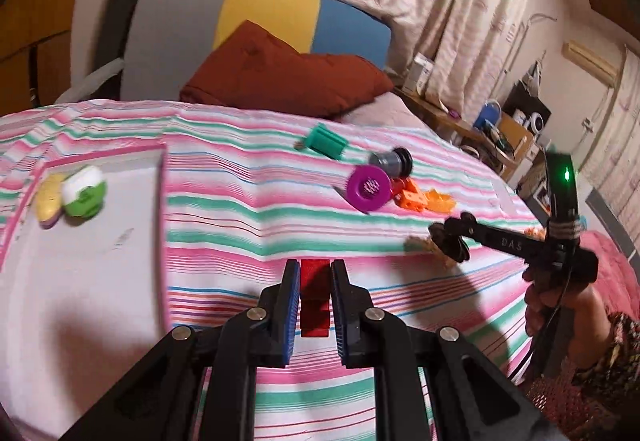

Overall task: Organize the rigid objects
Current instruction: 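Carry the red block into the tray and open the left tool while the right tool holds the brown piece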

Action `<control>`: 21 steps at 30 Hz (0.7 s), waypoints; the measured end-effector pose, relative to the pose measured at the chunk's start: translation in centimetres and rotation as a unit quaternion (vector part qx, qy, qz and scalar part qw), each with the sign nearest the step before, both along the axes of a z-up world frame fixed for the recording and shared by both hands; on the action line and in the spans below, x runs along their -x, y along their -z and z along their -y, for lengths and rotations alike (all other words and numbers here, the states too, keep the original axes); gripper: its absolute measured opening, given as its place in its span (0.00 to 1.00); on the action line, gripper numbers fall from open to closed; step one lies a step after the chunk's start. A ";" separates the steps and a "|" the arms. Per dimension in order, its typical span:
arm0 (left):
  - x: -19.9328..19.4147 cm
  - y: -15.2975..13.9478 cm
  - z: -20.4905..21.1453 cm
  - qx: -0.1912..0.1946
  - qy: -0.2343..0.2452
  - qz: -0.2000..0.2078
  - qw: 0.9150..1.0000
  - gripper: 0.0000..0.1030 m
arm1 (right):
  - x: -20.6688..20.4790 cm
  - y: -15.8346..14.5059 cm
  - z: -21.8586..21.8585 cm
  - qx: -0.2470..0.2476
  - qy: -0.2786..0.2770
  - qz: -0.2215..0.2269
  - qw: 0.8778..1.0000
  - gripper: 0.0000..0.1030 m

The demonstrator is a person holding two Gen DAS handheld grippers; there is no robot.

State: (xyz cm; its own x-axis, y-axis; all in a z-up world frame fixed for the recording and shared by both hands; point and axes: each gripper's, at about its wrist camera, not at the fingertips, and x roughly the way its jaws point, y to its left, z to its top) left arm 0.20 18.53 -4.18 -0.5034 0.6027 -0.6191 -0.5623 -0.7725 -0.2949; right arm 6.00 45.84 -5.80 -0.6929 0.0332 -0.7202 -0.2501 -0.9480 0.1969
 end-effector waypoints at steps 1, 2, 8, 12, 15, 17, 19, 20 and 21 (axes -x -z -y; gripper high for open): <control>0.1 -0.3 0.7 -0.003 -0.006 -0.003 1.000 0.14 | 0.0 -0.1 0.2 -0.001 -0.002 -0.002 1.000 0.23; 0.2 -0.6 1.3 -0.005 -0.012 -0.006 1.000 0.14 | 0.0 -0.1 0.4 -0.002 -0.004 -0.003 1.000 0.23; 1.0 -1.5 5.0 -0.011 -0.053 -0.018 0.998 0.14 | 0.1 -0.1 2.5 -0.012 -0.023 -0.006 1.000 0.23; 2.5 -1.2 7.9 -0.012 -0.092 -0.014 0.996 0.14 | 0.2 -0.2 4.1 -0.017 -0.037 -0.007 0.999 0.23; 3.8 -0.8 10.0 -0.014 -0.121 -0.005 0.992 0.14 | 0.3 -0.5 5.8 -0.024 -0.054 -0.014 0.998 0.23; 4.8 -0.5 11.3 -0.012 -0.141 -0.001 0.990 0.14 | 0.4 -0.7 6.8 -0.021 -0.061 -0.018 0.998 0.23; 5.6 -0.1 12.4 -0.005 -0.155 0.001 0.988 0.14 | 0.6 -0.9 7.7 -0.015 -0.067 -0.020 0.997 0.23; 6.1 0.1 13.0 -0.002 -0.163 0.004 0.987 0.14 | 0.6 -0.9 8.1 -0.014 -0.069 -0.021 0.997 0.23; 6.5 0.4 13.5 0.002 -0.170 0.007 0.985 0.14 | 0.8 -1.0 8.7 -0.012 -0.073 -0.021 0.997 0.23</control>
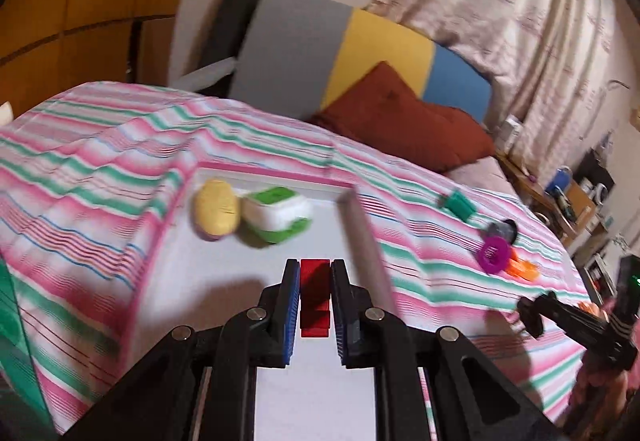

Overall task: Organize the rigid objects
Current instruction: 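Carry the red block into the tray and open the left tool while the right tool holds the brown piece, then carry the brown spiky piece into the tray and open the right tool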

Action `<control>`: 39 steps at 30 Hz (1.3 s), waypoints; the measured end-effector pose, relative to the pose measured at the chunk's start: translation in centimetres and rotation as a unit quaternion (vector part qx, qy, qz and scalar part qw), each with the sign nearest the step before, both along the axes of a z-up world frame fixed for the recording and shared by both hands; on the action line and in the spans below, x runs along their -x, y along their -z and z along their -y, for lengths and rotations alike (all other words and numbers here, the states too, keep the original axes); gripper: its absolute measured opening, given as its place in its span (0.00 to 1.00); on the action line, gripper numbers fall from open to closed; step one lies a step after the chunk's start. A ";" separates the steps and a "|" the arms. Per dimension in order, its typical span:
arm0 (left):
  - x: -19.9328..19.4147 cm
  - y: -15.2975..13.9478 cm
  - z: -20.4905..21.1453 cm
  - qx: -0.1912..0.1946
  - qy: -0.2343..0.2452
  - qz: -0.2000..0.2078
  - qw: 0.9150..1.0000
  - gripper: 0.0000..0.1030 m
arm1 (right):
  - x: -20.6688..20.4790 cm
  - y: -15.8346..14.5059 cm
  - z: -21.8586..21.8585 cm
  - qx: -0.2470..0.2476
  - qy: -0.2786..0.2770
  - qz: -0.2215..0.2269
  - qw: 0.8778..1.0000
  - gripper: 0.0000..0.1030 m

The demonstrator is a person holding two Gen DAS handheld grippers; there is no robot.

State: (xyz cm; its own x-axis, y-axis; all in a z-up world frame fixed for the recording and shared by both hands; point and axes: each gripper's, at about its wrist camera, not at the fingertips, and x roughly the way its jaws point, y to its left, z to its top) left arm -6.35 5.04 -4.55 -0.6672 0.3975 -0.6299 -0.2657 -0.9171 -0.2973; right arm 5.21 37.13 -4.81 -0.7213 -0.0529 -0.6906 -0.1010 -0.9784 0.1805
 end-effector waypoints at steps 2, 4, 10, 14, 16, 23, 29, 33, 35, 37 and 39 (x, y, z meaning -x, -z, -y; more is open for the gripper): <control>0.9 0.5 0.8 0.010 -0.015 0.008 1.000 0.14 | 0.3 -0.2 1.1 0.002 -0.007 0.000 1.000 0.23; 2.0 1.1 1.8 0.013 -0.030 0.020 0.999 0.14 | 0.8 -0.4 2.0 0.004 -0.014 0.000 1.000 0.23; 4.6 2.6 3.9 0.014 -0.069 0.052 0.996 0.14 | 2.5 -1.4 5.0 -0.001 -0.038 -0.007 0.999 0.23; 5.4 3.1 4.1 0.020 -0.069 0.063 0.995 0.14 | 3.7 -2.0 6.9 -0.004 -0.053 -0.012 0.999 0.23; 5.5 3.3 4.0 0.026 -0.067 0.064 0.995 0.20 | 4.4 -2.3 7.9 -0.004 -0.062 -0.012 0.998 0.23; 4.5 3.1 4.5 0.016 -0.067 0.077 0.995 0.43 | 6.4 -2.9 10.9 -0.005 -0.094 -0.011 0.995 0.23; 1.8 2.0 5.0 0.027 -0.068 0.046 0.996 0.43 | 7.8 -2.6 12.7 0.000 -0.109 -0.001 0.994 0.23; -0.3 1.6 4.8 0.031 -0.062 0.027 0.997 0.43 | 8.8 -2.3 13.5 0.012 -0.113 0.008 0.994 0.23; -1.2 1.5 4.8 0.020 -0.060 0.021 0.998 0.43 | 9.5 -2.3 13.8 0.012 -0.114 0.012 0.993 0.23; -2.1 1.5 4.8 0.017 -0.059 0.019 0.998 0.43 | 10.5 -2.4 14.1 0.014 -0.112 0.015 0.993 0.23; -2.6 1.6 4.7 0.017 -0.058 0.019 0.998 0.43 | 11.3 -2.6 14.2 0.020 -0.109 0.016 0.994 0.23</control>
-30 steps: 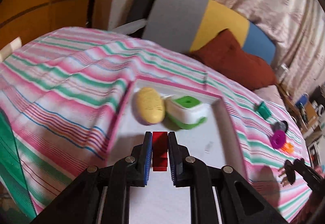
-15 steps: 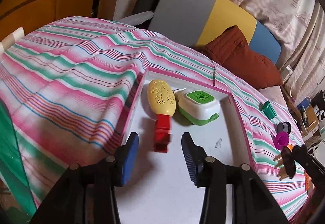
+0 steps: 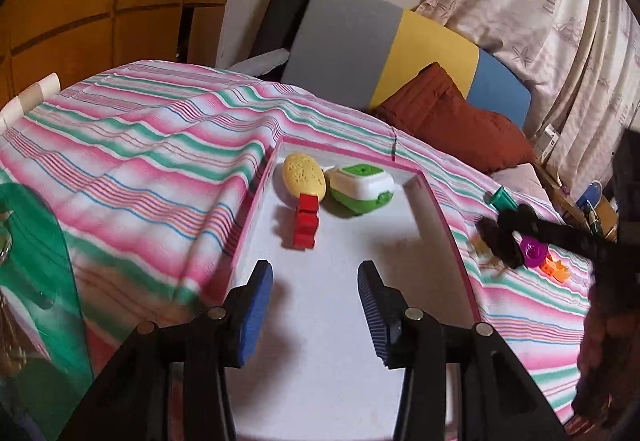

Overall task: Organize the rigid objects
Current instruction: 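Carry the brown spiky piece into the tray and open the right tool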

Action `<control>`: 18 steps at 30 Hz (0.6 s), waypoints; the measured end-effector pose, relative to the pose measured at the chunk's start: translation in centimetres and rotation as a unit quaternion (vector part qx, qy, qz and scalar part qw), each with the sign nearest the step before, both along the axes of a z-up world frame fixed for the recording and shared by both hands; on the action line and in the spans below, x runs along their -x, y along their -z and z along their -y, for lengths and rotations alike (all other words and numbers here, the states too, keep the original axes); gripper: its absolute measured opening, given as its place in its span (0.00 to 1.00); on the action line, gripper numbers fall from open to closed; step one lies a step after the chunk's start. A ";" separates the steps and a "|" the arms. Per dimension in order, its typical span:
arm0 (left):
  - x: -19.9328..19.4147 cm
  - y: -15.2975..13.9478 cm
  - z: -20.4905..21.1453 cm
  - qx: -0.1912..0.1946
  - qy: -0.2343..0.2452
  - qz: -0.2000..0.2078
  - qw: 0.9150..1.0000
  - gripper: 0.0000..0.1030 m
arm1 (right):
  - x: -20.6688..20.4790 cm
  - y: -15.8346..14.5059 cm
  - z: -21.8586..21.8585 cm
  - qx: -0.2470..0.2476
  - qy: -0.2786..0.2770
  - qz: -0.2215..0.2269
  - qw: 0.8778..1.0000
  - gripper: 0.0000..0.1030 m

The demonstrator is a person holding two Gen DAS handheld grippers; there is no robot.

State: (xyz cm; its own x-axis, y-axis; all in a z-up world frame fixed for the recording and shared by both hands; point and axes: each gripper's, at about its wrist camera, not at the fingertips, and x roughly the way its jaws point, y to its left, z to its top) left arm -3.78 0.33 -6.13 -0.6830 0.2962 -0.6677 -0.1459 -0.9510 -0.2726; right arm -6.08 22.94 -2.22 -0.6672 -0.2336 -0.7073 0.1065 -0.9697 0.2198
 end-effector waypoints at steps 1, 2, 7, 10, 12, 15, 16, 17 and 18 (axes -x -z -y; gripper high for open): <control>-0.3 0.0 -0.1 0.001 0.001 0.001 1.000 0.43 | 0.5 0.0 0.1 0.002 0.002 0.001 1.000 0.23; -0.5 0.1 -0.2 0.004 0.003 0.003 1.000 0.43 | 1.0 -0.1 0.2 0.001 0.005 0.003 1.000 0.23; -1.4 0.0 -0.6 0.010 0.013 -0.004 1.000 0.43 | 3.3 0.1 1.1 -0.017 0.006 0.008 1.000 0.23; -1.7 -0.3 -0.8 0.007 0.017 -0.009 1.000 0.43 | 4.7 0.3 1.8 -0.031 0.005 0.012 0.999 0.23; -1.8 -0.4 -0.9 0.005 0.019 -0.011 1.000 0.43 | 5.4 0.5 2.1 -0.034 0.005 0.015 0.999 0.23; -1.9 -0.5 -1.1 0.010 0.021 -0.013 1.000 0.43 | 6.2 0.8 2.7 -0.045 0.005 0.017 0.999 0.23; -2.0 -0.5 -1.1 0.010 0.020 -0.015 1.000 0.43 | 6.5 0.8 2.8 -0.043 0.005 0.017 0.999 0.23; -2.0 -0.5 -1.1 0.009 0.021 -0.015 1.000 0.43 | 6.6 0.8 2.9 -0.043 0.006 0.016 0.999 0.23; -2.0 -0.5 -1.1 0.009 0.021 -0.013 1.000 0.43 | 6.9 0.8 3.1 -0.044 0.007 0.015 0.999 0.23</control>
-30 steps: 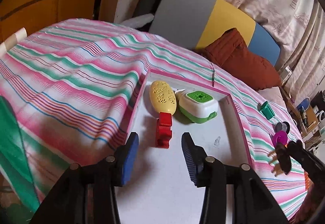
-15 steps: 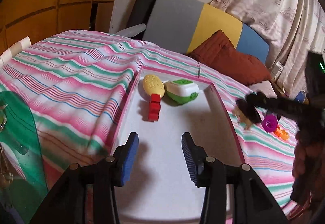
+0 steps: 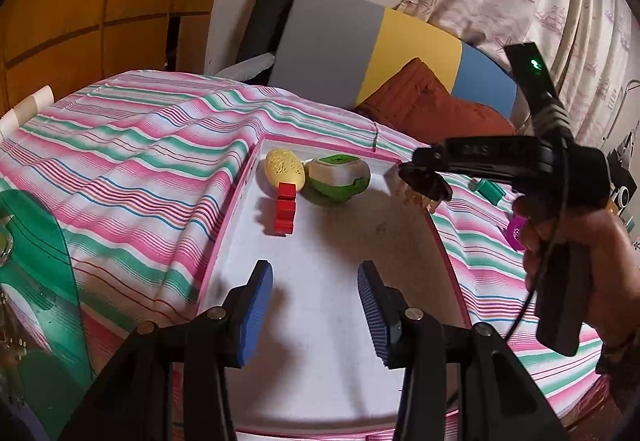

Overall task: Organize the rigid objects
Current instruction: 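Carry the brown spiky piece into the tray and open the right tool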

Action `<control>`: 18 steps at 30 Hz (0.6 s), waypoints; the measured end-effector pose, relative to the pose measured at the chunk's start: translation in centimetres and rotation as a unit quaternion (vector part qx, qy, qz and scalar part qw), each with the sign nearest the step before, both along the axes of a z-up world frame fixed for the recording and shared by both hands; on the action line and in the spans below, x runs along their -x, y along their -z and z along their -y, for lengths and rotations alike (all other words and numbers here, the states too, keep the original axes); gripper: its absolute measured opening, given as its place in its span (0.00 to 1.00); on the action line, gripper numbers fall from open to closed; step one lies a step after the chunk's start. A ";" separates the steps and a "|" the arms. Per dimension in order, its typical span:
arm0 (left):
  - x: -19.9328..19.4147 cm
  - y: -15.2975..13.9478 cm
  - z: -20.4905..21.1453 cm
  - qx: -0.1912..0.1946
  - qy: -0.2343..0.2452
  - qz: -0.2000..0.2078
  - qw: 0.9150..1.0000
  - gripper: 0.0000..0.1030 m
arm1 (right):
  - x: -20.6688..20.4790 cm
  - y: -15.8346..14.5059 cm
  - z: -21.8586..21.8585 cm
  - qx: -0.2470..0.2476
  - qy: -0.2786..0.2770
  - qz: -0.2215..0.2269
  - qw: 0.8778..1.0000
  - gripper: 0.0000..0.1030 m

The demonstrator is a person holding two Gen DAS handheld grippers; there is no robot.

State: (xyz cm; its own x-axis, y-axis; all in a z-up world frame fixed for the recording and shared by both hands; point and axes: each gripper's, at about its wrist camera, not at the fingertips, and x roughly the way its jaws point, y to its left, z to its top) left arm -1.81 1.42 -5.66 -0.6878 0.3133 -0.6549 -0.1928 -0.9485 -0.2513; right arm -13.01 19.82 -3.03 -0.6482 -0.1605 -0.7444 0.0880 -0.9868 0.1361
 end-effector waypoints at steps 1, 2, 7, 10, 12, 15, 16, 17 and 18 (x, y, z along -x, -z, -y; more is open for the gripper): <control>0.0 0.0 0.0 0.000 0.000 0.000 1.000 0.43 | 0.3 0.0 0.2 0.000 -0.001 0.000 1.000 0.23; 0.0 0.0 0.0 0.000 -0.001 -0.001 1.000 0.43 | 0.5 0.0 0.4 -0.001 -0.001 -0.002 1.000 0.23; 0.0 0.1 0.2 0.002 -0.005 -0.001 1.000 0.43 | 1.0 -0.4 1.8 -0.007 -0.018 -0.009 1.000 0.23; 0.1 0.3 0.4 -0.001 -0.010 0.003 1.000 0.43 | 1.2 -0.5 2.8 -0.017 -0.031 -0.012 0.999 0.23; 0.3 0.5 0.4 -0.001 -0.011 0.008 1.000 0.43 | 1.3 -0.5 3.2 -0.020 -0.034 -0.013 0.999 0.23; 0.3 0.6 0.7 -0.004 -0.014 0.012 1.000 0.43 | 1.4 0.0 3.5 -0.022 -0.034 -0.008 0.999 0.23; 0.3 0.6 0.7 -0.005 -0.014 0.013 1.000 0.43 | 1.4 0.1 3.5 -0.020 -0.031 -0.008 0.999 0.23; 0.3 0.6 0.7 -0.007 -0.015 0.013 1.000 0.43 | 1.3 0.2 3.4 -0.015 -0.029 -0.007 0.999 0.23; 0.3 0.6 0.9 -0.009 -0.016 0.011 1.000 0.43 | 1.2 0.2 3.3 -0.010 -0.028 -0.004 1.000 0.23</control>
